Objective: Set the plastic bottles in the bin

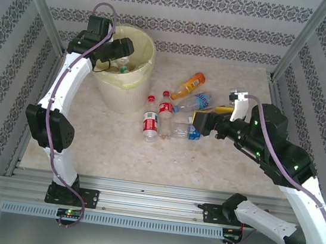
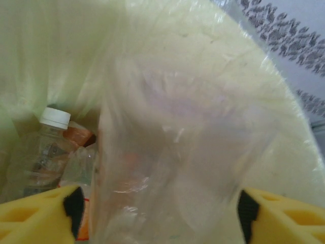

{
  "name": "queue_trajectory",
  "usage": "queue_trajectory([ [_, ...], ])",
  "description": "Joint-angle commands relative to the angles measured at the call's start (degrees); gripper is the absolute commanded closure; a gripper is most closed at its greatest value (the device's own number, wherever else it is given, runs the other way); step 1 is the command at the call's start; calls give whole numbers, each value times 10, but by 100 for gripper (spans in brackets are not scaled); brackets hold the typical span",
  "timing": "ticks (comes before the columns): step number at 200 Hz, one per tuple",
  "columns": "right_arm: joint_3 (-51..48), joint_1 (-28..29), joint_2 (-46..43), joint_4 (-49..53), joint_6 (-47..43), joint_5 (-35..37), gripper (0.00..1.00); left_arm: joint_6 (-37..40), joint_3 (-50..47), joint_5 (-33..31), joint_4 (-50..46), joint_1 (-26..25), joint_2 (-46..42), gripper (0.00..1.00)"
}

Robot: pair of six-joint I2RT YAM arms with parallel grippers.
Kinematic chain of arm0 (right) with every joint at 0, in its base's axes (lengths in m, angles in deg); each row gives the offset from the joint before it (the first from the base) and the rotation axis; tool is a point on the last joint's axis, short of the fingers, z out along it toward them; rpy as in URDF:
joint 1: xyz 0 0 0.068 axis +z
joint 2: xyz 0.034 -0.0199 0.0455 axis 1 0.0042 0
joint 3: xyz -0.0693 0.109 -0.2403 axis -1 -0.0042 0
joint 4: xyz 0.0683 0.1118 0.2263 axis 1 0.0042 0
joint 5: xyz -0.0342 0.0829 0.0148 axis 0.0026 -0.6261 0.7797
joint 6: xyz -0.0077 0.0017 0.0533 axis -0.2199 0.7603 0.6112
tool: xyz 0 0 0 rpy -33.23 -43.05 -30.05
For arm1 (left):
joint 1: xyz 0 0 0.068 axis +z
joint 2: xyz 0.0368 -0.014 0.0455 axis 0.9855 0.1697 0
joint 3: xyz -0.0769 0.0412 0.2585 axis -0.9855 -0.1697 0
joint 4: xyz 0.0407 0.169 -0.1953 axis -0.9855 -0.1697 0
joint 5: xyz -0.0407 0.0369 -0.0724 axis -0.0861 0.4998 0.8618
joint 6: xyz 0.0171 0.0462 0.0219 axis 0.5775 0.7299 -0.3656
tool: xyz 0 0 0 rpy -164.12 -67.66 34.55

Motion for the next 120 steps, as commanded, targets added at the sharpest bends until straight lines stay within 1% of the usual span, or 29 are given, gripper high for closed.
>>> queue_trajectory([
  [1,-25,1,-13,9,27,34,3,30,-13,37,10,17,-29,8],
  [11,-32,0,-13,15,32,40,4,39,-12,50,10,19,-40,0],
  [40,-57,-1,-12,36,55,57,4,75,-24,78,19,19,-78,0],
  [73,-101,-9,-14,39,90,68,5,86,-57,119,52,19,-137,0],
  [98,-127,-29,-16,46,128,76,5,90,-82,154,60,16,-181,0],
  [120,-159,-52,-24,40,170,81,4,92,-133,180,73,4,-231,0],
])
